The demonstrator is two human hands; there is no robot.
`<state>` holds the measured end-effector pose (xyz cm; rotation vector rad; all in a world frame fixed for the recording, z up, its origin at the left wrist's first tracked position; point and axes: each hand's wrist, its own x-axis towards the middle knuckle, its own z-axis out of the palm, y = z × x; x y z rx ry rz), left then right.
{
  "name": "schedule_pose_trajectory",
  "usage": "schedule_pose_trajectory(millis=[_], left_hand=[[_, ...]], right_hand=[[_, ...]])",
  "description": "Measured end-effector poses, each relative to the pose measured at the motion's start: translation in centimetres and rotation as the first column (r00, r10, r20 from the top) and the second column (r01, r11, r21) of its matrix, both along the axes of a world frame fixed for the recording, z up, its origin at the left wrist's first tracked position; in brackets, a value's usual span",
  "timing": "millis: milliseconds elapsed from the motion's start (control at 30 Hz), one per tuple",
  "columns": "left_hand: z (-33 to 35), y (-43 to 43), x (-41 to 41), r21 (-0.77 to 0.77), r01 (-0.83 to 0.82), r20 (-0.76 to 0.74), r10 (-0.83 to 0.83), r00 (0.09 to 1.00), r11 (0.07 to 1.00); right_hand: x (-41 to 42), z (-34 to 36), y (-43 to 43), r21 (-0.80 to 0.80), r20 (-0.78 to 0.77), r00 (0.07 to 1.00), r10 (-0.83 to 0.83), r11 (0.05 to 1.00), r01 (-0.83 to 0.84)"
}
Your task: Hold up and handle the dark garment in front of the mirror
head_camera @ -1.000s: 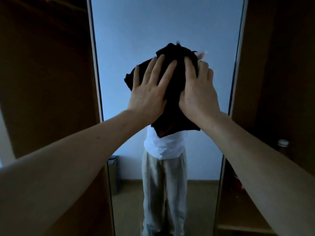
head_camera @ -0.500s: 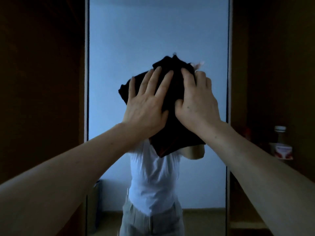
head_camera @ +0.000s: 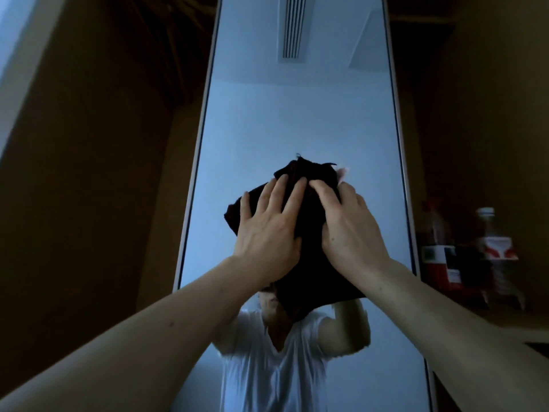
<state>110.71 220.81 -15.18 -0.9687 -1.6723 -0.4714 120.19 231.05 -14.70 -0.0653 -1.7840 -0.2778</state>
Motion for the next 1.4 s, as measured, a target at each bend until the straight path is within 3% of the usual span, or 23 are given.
schedule_pose_trajectory(millis=[133, 233, 333, 467, 600, 767, 933, 1067, 1267, 1400], left_hand=[[8.8, 0.8, -0.2, 0.1, 0.053, 0.06, -0.059, 0.996, 0.994], [15.0, 0.8, 0.2, 0.081, 0.113, 0.17, -0.125, 0.977, 0.99], [13.8, 1.3, 0.0, 0.082, 0.116, 0.168, -0.129, 0.977, 0.99], [7.2, 1.4, 0.0, 0.094, 0.084, 0.102, -0.094, 0.99, 0.992], [3.3, 1.6, 0.5, 0.013, 0.011, 0.055, -0.011, 0.998, 1.0], [11.6, 3.2, 2.3, -0.006, 0.041, 0.055, -0.041, 0.998, 0.999], [16.6, 4.5, 3.5, -0.058, 0.072, 0.096, -0.066, 0.993, 0.996], [12.3, 4.4, 3.5, -0.079, 0.065, 0.06, -0.061, 0.996, 0.995], [2.5, 4.0, 3.3, -0.117, 0.02, -0.016, -0.022, 1.0, 0.993], [0.5, 3.8, 3.3, -0.135, -0.021, -0.007, 0.02, 1.0, 0.991]], right_hand=[[-0.9, 9.7, 0.3, -0.019, 0.002, 1.0, 0.005, 1.0, -0.005], [-1.0, 15.9, -0.1, -0.079, 0.053, 0.999, -0.002, 0.997, 0.006], [-1.2, 14.8, 0.2, -0.093, 0.051, 0.998, 0.026, 0.995, -0.022], [-1.7, 7.5, 1.1, -0.016, -0.042, 0.999, 0.033, 0.999, -0.034], [-1.4, 2.7, 3.1, 0.065, -0.069, 0.998, 0.004, 0.998, 0.0], [0.5, 10.7, 3.8, -0.04, -0.02, 0.997, -0.069, 0.997, 0.068], [3.3, 16.6, 3.9, -0.208, 0.199, 0.979, -0.05, 0.974, 0.092], [3.5, 11.4, 4.4, -0.231, 0.188, 0.981, 0.054, 0.973, -0.01], [2.7, -0.3, 4.9, -0.088, 0.024, 0.999, -0.037, 0.995, 0.039], [3.2, -1.5, 5.1, -0.047, 0.096, 0.992, -0.086, 0.995, 0.091]])
